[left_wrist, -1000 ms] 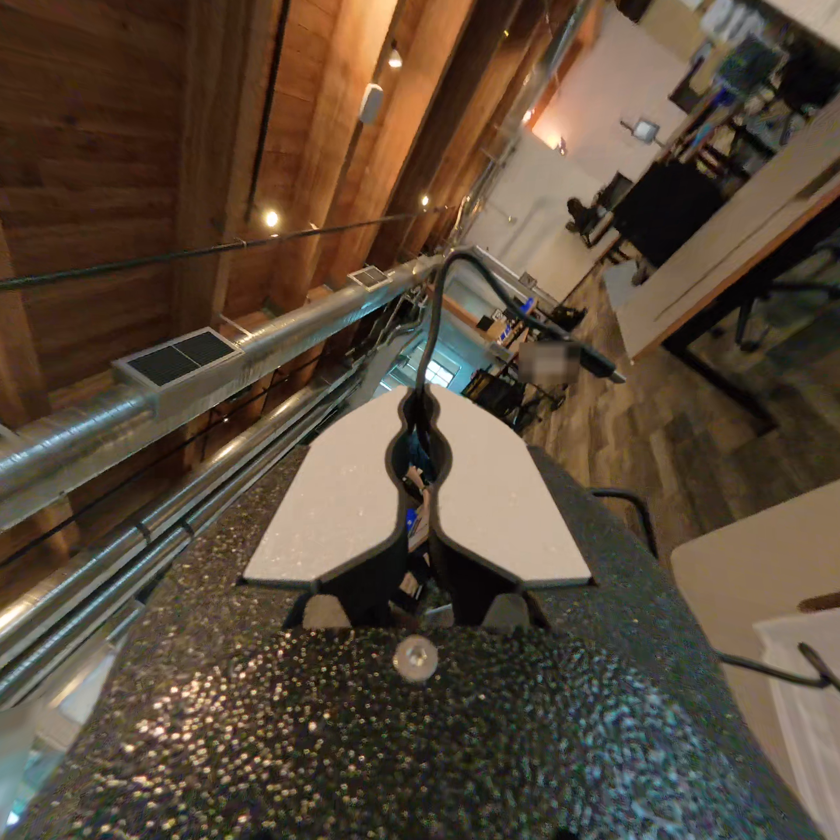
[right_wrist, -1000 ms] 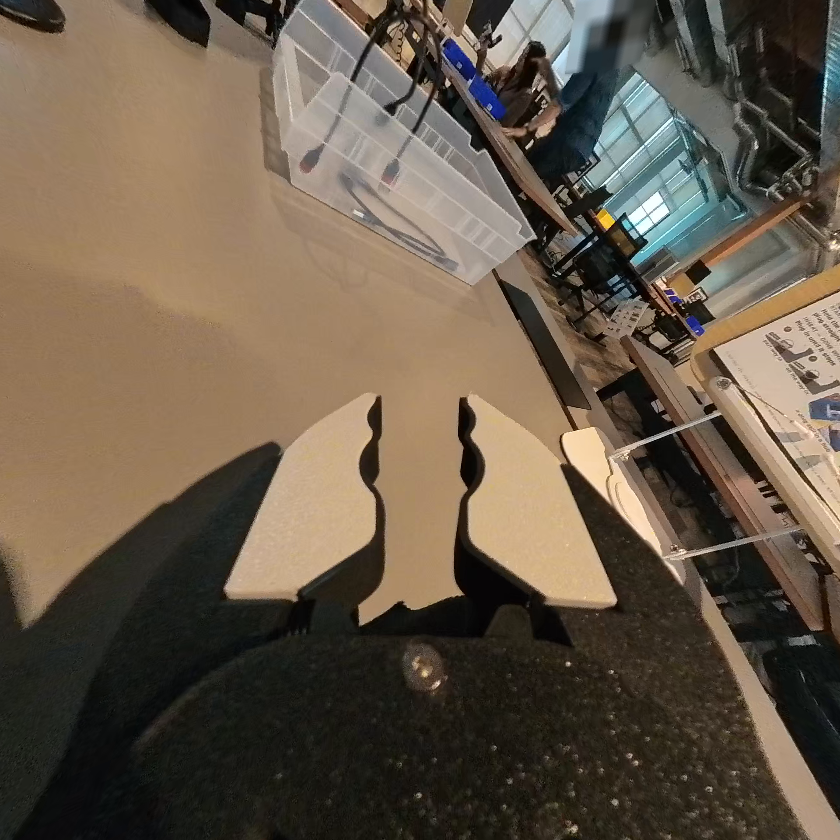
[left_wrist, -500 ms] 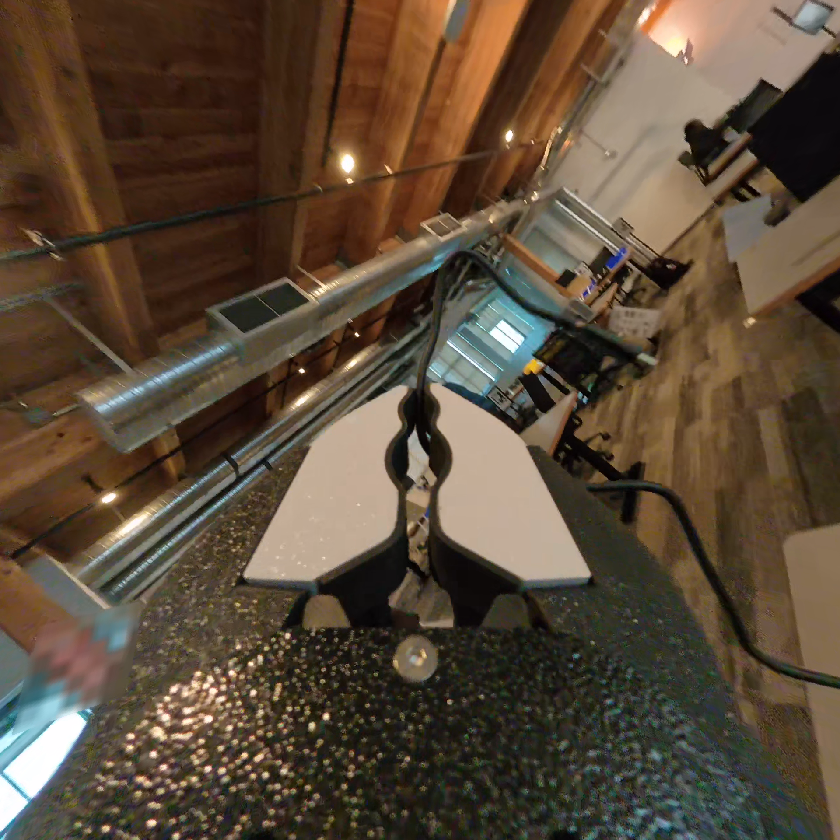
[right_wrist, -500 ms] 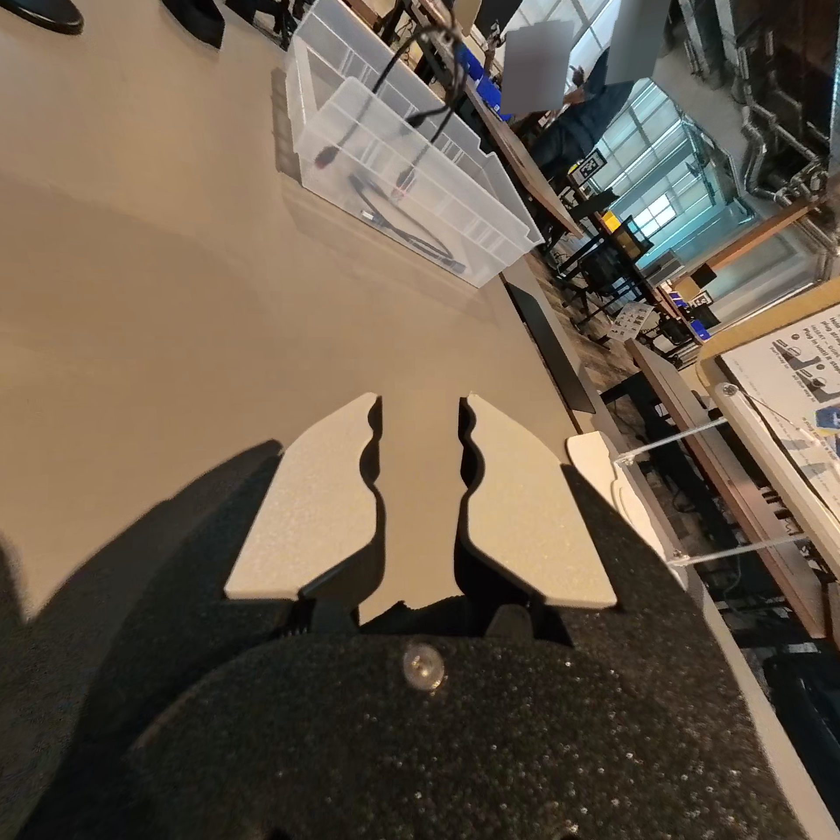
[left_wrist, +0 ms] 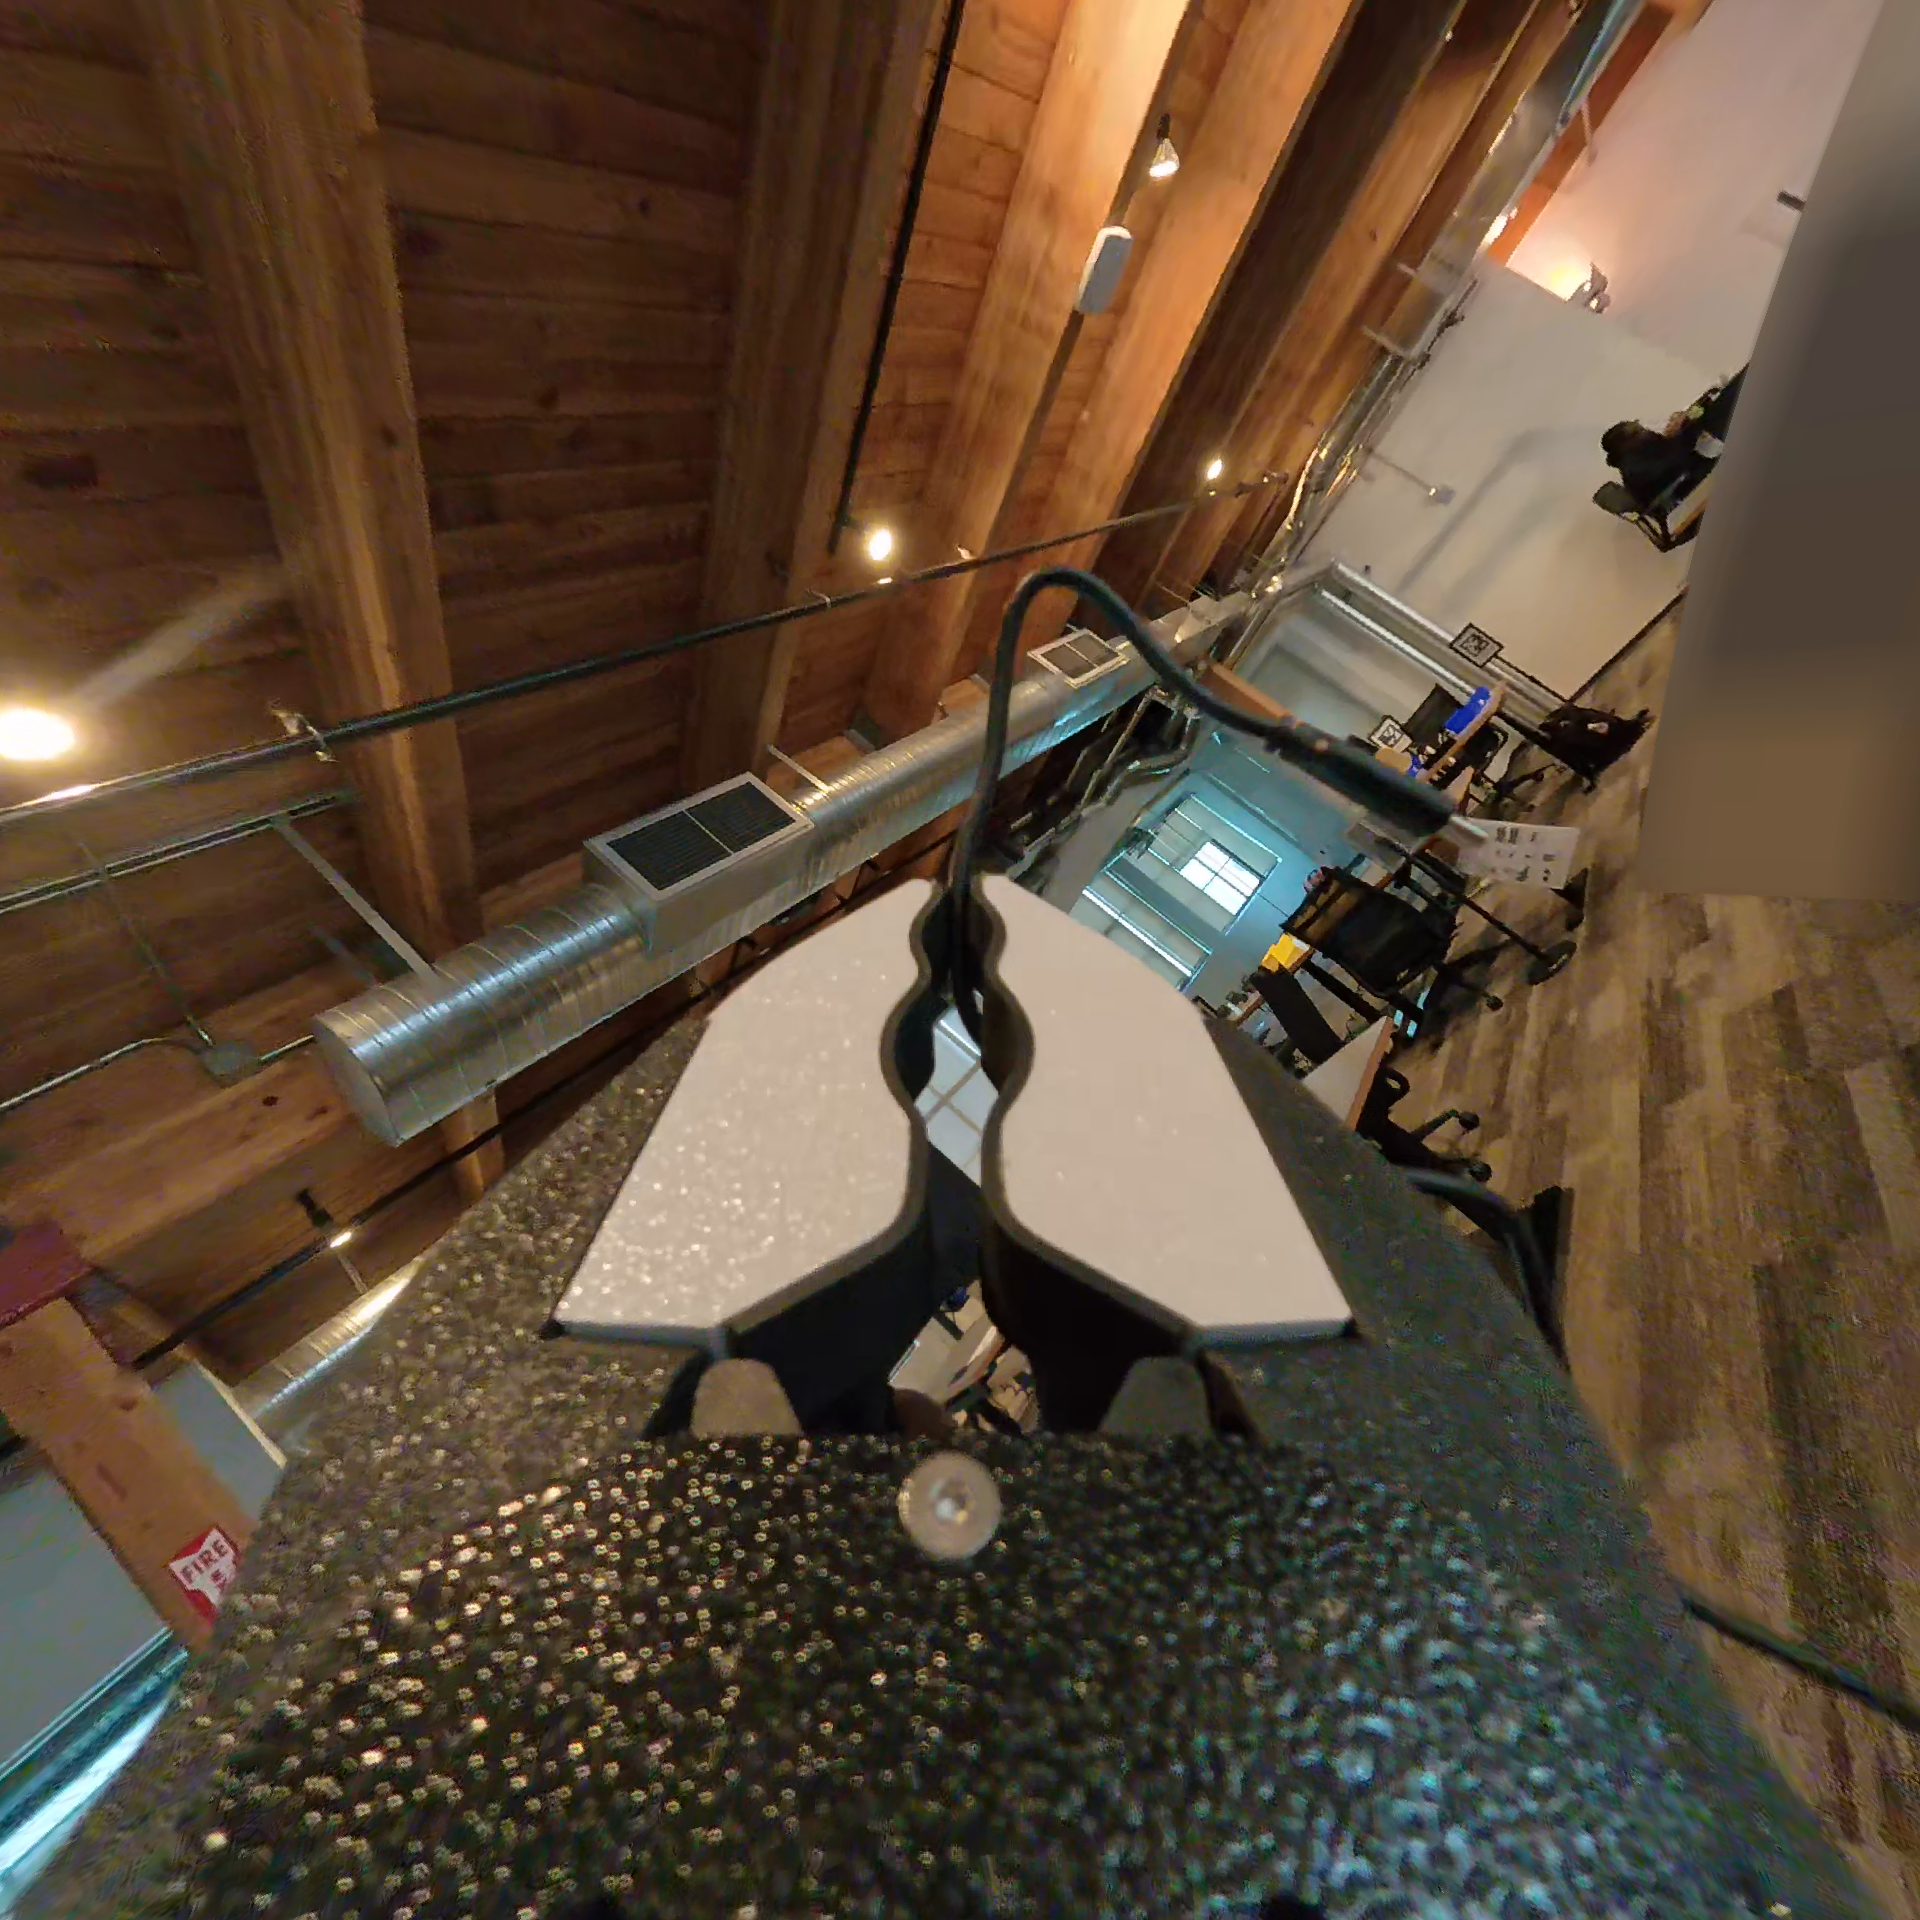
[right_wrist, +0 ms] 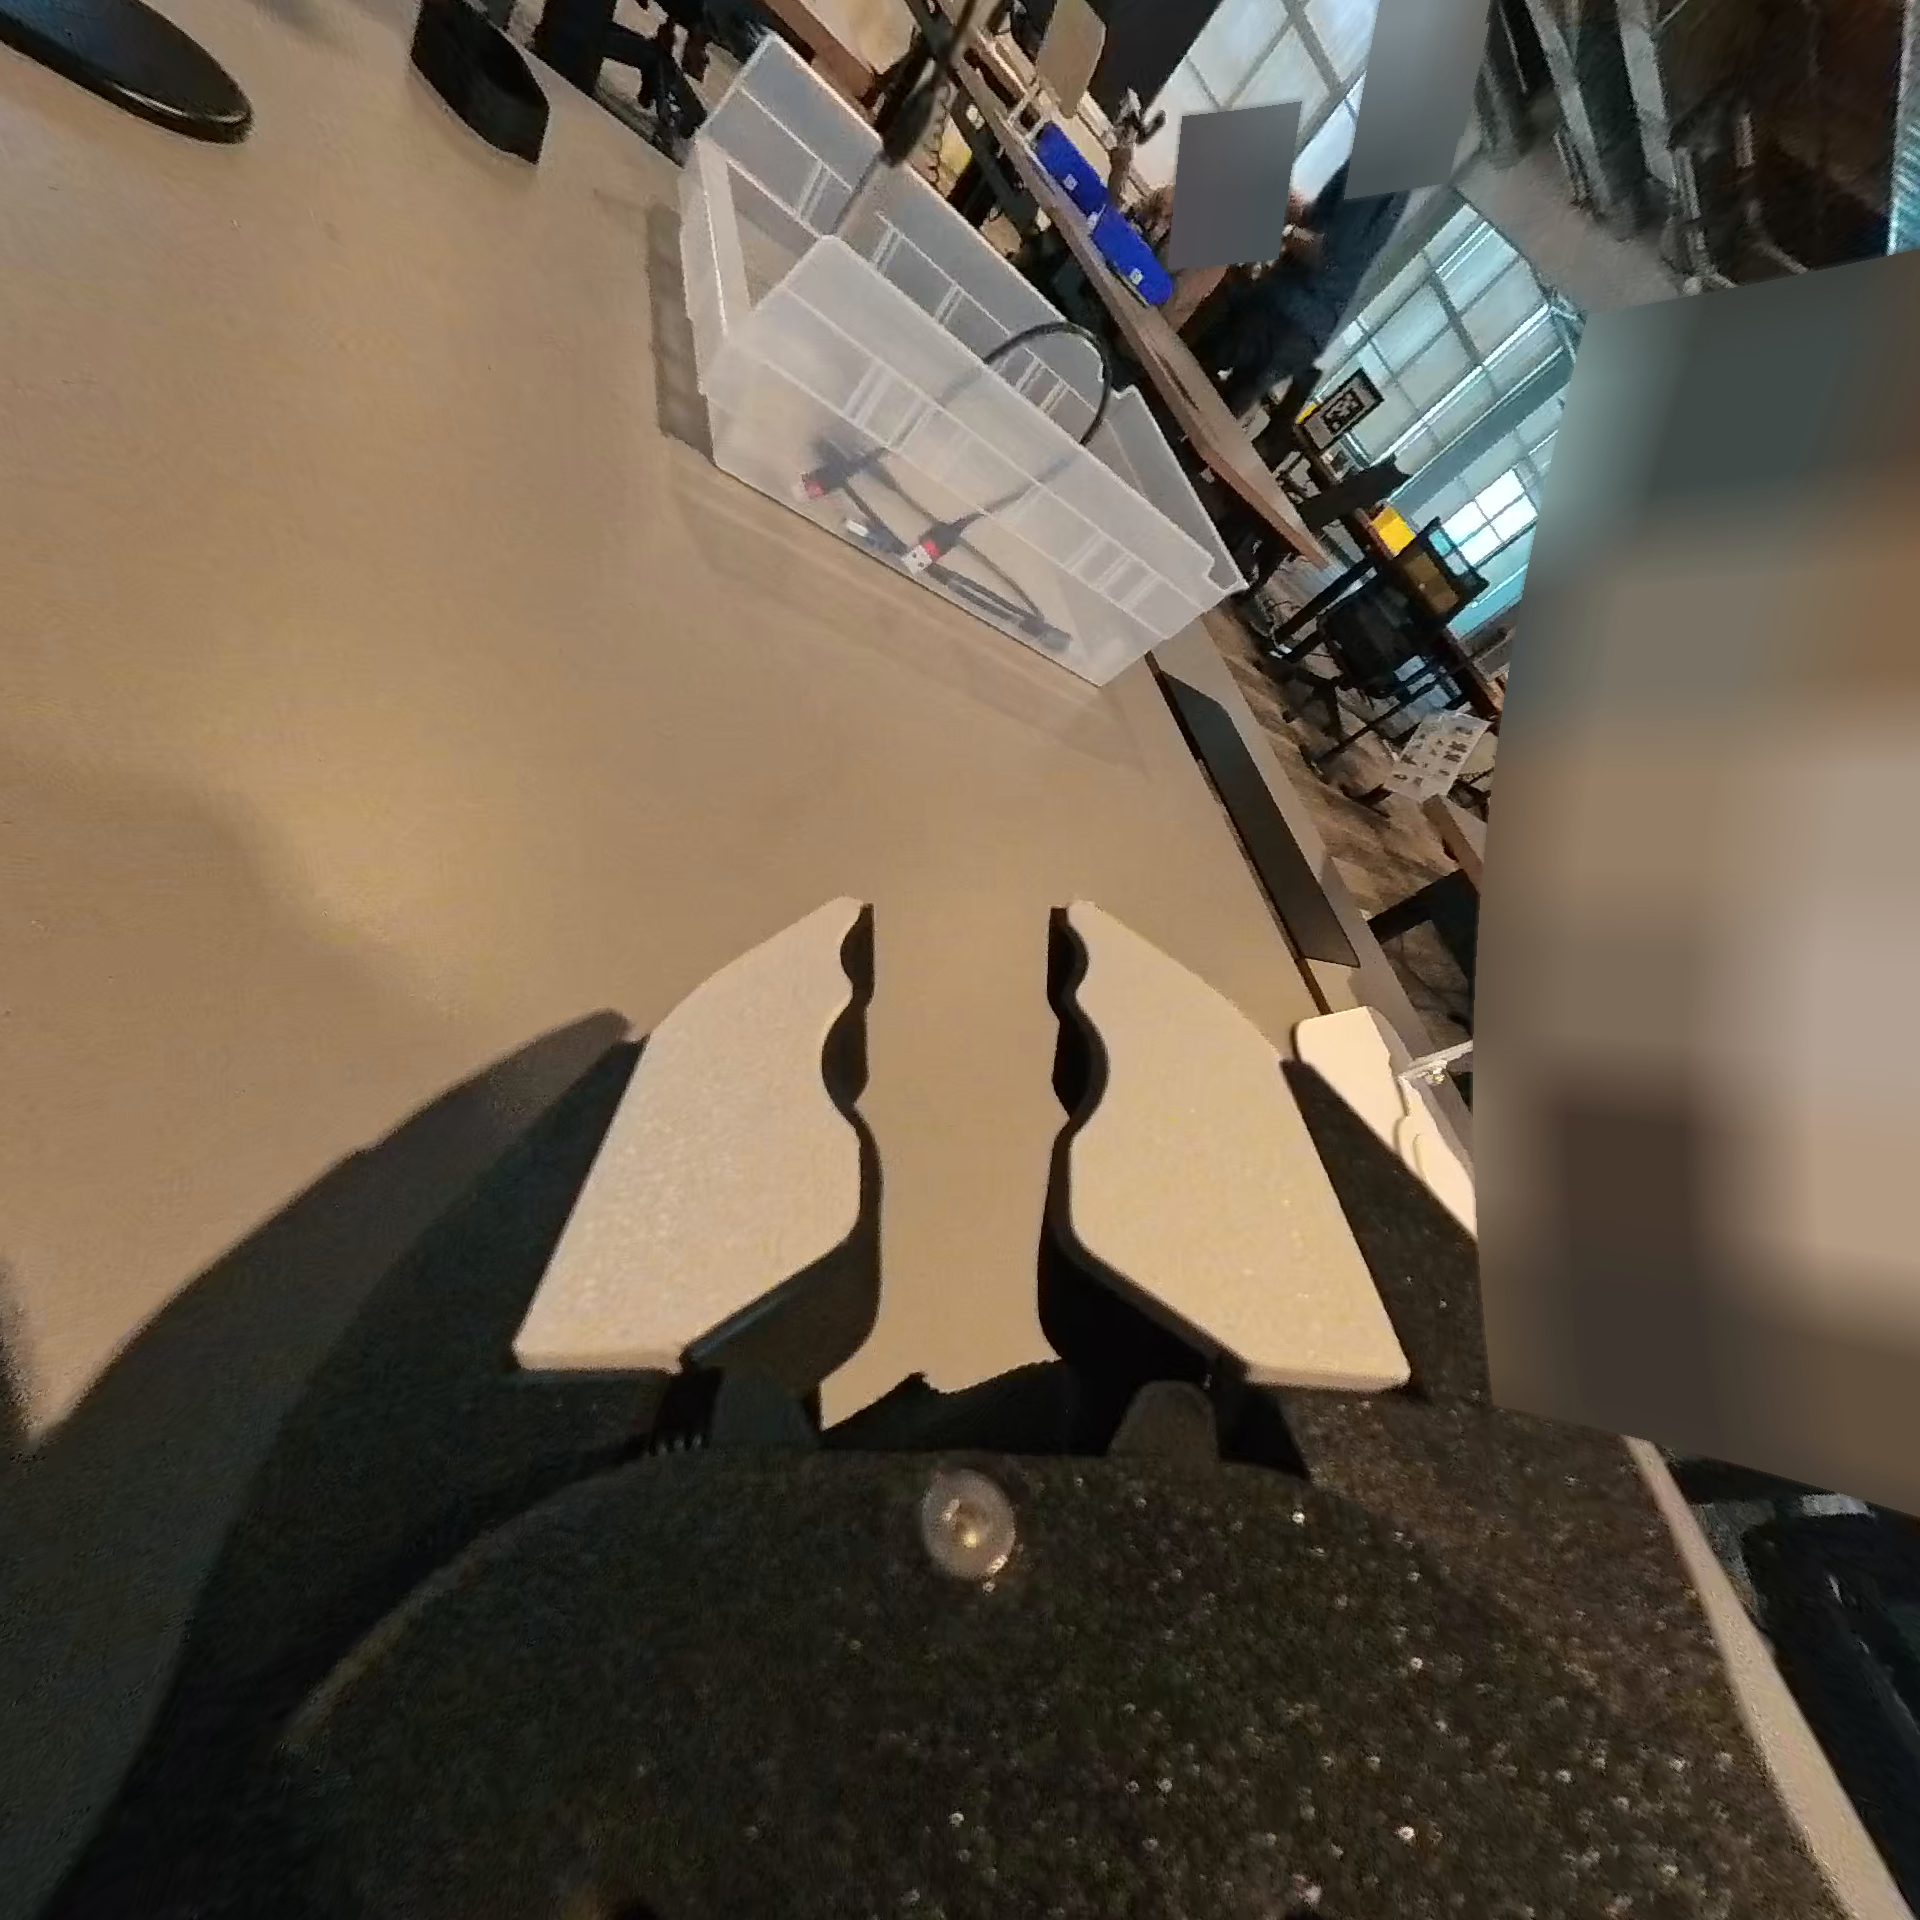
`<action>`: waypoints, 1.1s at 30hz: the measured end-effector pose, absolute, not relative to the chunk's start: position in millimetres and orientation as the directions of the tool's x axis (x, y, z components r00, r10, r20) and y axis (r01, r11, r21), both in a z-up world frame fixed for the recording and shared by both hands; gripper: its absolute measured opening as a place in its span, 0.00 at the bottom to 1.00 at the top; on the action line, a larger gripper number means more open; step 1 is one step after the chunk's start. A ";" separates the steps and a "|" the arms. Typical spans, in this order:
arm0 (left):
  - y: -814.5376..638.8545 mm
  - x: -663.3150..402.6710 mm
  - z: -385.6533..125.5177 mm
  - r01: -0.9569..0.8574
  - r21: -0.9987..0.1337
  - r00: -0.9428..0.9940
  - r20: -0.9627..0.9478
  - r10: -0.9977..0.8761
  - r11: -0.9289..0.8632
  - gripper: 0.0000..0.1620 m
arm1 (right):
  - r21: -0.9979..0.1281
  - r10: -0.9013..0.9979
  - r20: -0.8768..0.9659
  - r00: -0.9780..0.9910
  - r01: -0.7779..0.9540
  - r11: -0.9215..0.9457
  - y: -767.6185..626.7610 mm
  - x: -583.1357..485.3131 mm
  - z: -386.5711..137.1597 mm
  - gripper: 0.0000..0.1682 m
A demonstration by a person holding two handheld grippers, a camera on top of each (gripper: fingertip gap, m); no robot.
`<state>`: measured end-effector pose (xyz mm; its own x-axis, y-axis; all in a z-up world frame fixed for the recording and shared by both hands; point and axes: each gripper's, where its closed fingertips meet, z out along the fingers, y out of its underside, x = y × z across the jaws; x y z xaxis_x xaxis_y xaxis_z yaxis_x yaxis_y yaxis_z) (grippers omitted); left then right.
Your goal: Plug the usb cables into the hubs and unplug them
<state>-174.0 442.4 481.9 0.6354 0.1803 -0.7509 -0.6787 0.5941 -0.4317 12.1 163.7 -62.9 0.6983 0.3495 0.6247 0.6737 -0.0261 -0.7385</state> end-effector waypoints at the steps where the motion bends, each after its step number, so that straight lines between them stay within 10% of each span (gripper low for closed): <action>1: 437.5 -174.0 487.9 -0.669 -0.436 0.645 -0.743 0.179 0.601 0.02 | -0.741 0.353 0.620 0.700 0.671 -0.029 163.9 11.6 -63.6 0.19; 15: 270.8 -139.7 587.1 -0.399 -0.421 0.746 -0.666 0.021 0.815 0.01 | -0.796 0.402 0.548 0.733 0.605 -0.017 160.4 -11.9 -60.4 0.20; 25: 146.2 -32.7 562.2 -0.197 -0.456 0.617 -0.746 -0.252 0.868 0.02 | -0.976 0.620 0.109 0.777 0.202 -0.082 122.6 -78.1 -26.0 0.50; 28: 125.7 -4.8 544.3 -0.162 -0.460 0.569 -0.766 -0.298 0.873 0.02 | -0.980 0.697 0.105 0.710 0.194 -0.050 96.1 -96.3 -23.3 0.16; 33: 129.1 18.6 521.2 -0.121 -0.511 0.520 -0.763 -0.384 0.851 0.02 | -0.963 0.628 0.166 0.760 0.262 -0.064 75.9 -73.3 -30.7 0.09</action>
<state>18.6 129.1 521.2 0.5195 -0.3841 -0.7633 -0.1208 0.8513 -0.5106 -73.3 75.9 -30.7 0.7603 0.6280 0.1657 0.2624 -0.0635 -0.9629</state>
